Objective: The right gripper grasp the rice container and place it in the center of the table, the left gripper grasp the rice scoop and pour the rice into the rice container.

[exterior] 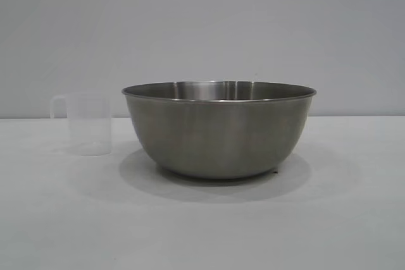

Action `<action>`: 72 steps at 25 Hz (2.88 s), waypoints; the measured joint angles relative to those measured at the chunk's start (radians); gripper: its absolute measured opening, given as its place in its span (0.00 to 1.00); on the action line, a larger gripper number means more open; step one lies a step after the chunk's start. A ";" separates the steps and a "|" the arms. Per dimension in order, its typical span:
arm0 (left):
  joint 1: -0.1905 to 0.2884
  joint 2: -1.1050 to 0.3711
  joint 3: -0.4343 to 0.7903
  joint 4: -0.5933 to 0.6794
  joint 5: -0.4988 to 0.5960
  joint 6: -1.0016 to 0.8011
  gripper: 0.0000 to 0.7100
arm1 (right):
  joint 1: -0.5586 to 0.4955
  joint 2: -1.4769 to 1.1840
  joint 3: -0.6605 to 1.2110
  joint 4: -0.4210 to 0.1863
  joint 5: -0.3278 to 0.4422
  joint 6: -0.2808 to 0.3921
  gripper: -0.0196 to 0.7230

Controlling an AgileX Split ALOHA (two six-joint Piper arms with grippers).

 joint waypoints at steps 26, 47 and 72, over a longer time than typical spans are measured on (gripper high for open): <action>0.131 -0.012 0.004 0.027 -0.018 -0.008 0.58 | 0.000 0.000 0.000 0.000 0.000 0.000 0.62; 0.323 -0.135 0.004 0.027 -0.017 -0.008 0.58 | 0.002 0.000 0.000 0.000 0.000 0.000 0.62; 0.323 -0.135 0.004 0.027 -0.017 -0.008 0.58 | 0.012 0.000 0.000 0.000 0.000 -0.002 0.62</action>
